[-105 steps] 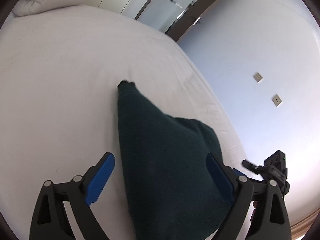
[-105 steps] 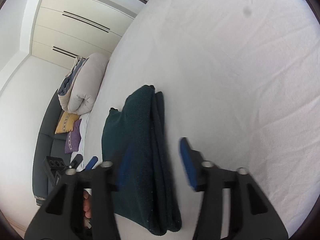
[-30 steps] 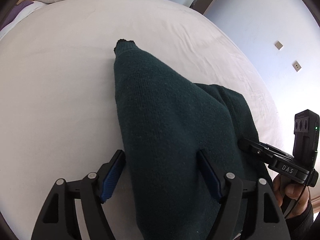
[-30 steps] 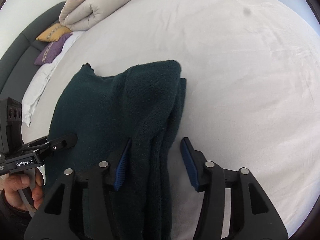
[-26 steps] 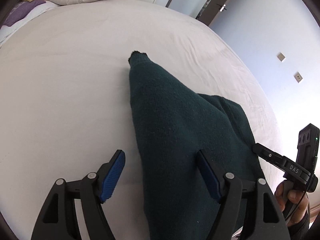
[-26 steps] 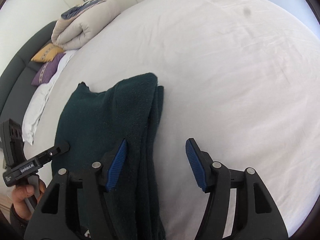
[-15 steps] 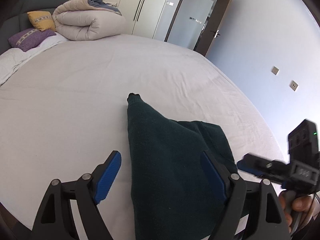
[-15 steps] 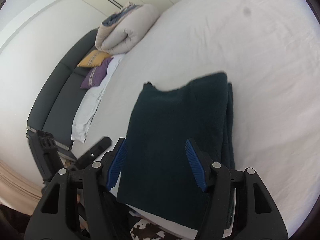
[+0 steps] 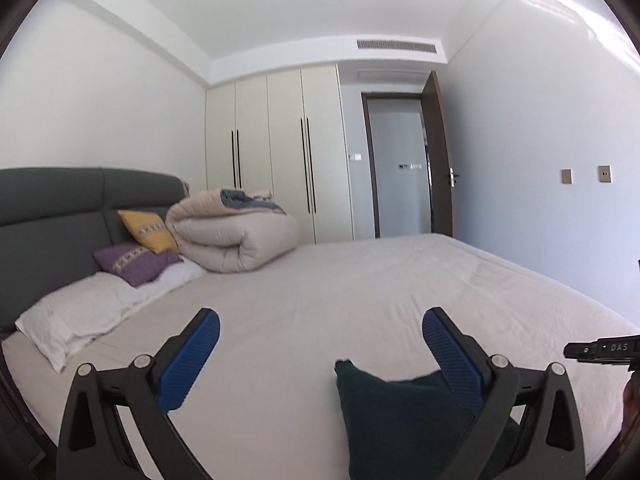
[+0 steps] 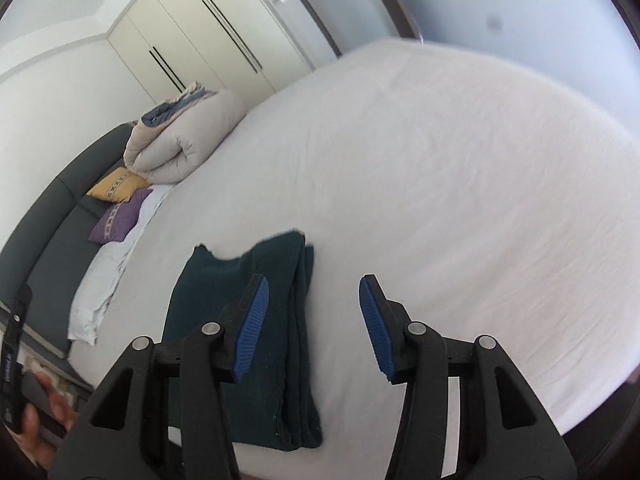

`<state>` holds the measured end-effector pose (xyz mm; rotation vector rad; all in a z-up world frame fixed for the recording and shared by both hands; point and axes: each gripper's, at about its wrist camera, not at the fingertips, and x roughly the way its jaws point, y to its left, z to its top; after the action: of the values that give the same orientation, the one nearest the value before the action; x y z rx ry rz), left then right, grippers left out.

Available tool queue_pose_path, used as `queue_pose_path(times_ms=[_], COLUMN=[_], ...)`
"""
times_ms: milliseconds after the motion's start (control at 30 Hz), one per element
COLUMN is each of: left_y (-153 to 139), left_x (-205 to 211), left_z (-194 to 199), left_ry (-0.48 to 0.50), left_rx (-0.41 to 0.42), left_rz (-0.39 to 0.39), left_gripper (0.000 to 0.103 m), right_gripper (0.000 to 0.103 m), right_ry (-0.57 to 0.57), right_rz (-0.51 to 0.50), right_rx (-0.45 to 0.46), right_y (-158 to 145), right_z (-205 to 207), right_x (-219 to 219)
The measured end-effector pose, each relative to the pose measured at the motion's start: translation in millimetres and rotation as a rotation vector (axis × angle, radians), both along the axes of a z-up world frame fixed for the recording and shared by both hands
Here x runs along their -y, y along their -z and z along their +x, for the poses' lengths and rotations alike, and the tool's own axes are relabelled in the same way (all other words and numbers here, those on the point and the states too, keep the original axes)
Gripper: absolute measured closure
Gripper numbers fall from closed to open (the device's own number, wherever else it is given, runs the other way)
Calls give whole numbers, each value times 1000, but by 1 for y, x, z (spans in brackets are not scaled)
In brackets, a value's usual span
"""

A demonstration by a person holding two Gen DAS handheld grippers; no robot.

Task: Fold small clothes

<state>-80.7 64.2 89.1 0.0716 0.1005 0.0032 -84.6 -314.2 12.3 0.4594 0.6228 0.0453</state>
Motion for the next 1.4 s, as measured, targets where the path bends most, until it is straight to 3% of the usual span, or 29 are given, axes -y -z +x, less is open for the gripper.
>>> queue_pose_path(times_ms=[33, 133, 167, 200, 267, 300, 367, 467, 600, 800, 933, 1133, 1400], left_y=[-10, -37, -44, -51, -63, -66, -67, -59, -39, 6, 35, 60, 73], left_x=[-1, -4, -7, -11, -20, -21, -15, -6, 0, -3, 0, 7, 4], left_z=[-6, -25, -30, -31, -29, -29, -38, -45, -39, -4, 9, 13, 21], left_ry=[-17, -27, -11, 21, 88, 86, 75, 52, 47, 10, -2, 29, 30], left_rx=[33, 119, 126, 109, 35, 10, 37, 42, -76, -363, -484, -570, -637], left_rz=[3, -10, -27, -48, -83, -65, 18, 99, 77, -22, -28, -48, -66], left_gripper=[0, 0, 0, 0, 0, 0, 0, 0, 0, 0, 0, 0, 0], right_gripper=[51, 20, 6, 0, 0, 0, 0, 0, 0, 0, 0, 0, 0], right_ry=[21, 111, 139, 171, 225, 232, 215, 160, 129, 51, 51, 112, 75], right_rz=[-61, -239, -287, -333, -407, -424, -427, -377, -353, -375, -328, -366, -422], right_rx=[60, 266, 343, 424, 573, 623, 658, 645, 607, 352, 148, -15, -67], right_y=[-19, -75, -91, -105, -127, -136, -151, -160, -161, -121, -78, -38, -18], right_z=[-10, -48, -61, -75, -99, -107, -115, -117, -133, -107, -85, -67, -60], right_x=[-4, -18, -24, -31, -44, -49, -55, -58, -52, -66, -67, -69, -88])
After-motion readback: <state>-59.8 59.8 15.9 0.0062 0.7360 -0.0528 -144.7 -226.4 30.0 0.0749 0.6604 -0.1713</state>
